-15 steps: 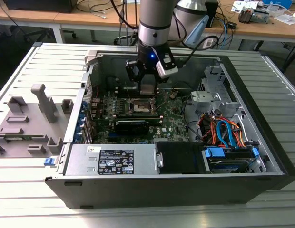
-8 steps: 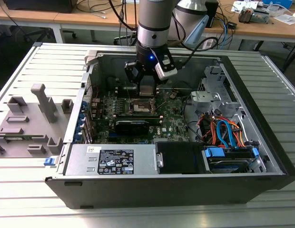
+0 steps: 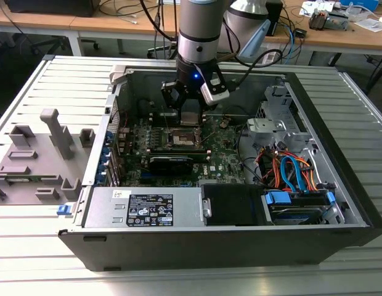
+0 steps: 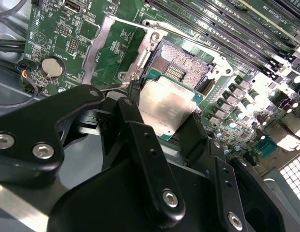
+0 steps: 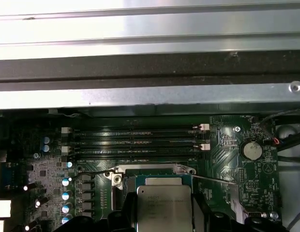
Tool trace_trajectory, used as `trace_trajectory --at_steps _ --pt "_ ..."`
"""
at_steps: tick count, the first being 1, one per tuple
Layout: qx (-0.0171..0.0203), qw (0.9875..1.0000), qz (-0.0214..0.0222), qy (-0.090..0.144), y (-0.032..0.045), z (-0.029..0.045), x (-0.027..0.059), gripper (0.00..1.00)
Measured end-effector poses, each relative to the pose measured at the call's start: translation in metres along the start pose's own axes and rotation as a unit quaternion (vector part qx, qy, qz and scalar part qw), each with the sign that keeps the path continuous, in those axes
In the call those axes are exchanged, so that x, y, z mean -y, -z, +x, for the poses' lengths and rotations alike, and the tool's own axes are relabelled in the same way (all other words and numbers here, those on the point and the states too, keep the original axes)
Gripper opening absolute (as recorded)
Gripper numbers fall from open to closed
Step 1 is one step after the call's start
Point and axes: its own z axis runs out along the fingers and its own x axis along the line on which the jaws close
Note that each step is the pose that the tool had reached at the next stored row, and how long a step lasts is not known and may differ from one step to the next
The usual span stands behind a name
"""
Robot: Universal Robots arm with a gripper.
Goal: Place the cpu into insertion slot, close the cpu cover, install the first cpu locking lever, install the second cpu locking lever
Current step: 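Place the cpu into insertion slot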
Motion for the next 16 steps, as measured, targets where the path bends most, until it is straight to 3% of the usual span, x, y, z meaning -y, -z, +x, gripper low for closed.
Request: trace_trajectory --at_steps 6,11,16 --pt "0.0 1.0 0.0 0.001 -0.0018 0.0002 0.0006 0.55" --pt "-0.0013 0.9995 0.0006 0.031 -0.003 0.0012 0.0015 0.55" --pt "-0.0013 0.9995 0.0006 0.033 -0.004 0.0014 0.0021 0.55"
